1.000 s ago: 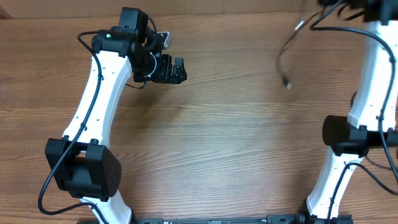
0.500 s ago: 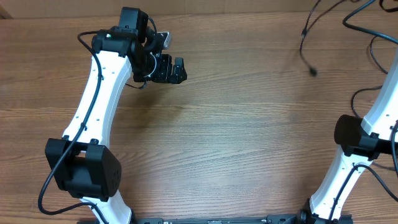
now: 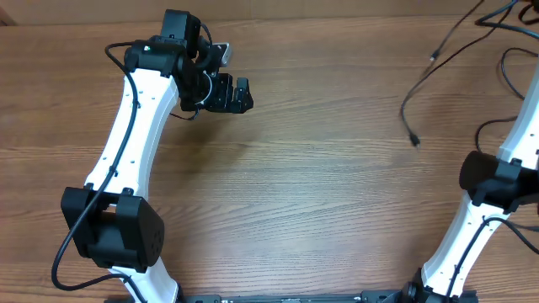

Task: Untangle cables
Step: 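Carry the cable right with the right gripper to the right-edge pile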

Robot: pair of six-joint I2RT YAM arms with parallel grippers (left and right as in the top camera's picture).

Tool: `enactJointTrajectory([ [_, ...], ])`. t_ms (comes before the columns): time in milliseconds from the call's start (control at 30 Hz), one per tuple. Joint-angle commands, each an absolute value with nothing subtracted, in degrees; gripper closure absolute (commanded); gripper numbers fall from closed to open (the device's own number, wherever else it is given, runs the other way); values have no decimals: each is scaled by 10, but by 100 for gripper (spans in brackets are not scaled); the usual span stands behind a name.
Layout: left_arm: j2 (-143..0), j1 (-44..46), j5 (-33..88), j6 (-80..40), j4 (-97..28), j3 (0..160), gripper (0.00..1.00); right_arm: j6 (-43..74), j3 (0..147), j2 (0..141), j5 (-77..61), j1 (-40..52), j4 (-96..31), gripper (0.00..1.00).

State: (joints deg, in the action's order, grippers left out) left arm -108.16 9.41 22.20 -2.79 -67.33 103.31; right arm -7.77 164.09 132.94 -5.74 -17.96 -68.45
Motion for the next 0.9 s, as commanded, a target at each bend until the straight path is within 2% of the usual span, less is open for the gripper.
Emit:
enactJointTrajectory([
  [0,-1086,96,220,-28,-673,1041,0,-59,1598,1334,-52,-188,-667,96],
  [767,-1086,96,220,-28,-673,1041,0,-57,1192,1334,-52,-189,-531,96],
  [833,-1086,96,220,-28,-673,1041,0,-58,1172,1334,-52,-189,-530,94],
  [867,-1086,96,220,-28,-673,1041,0,-58,1164,1334,-52,-189,-529,86],
])
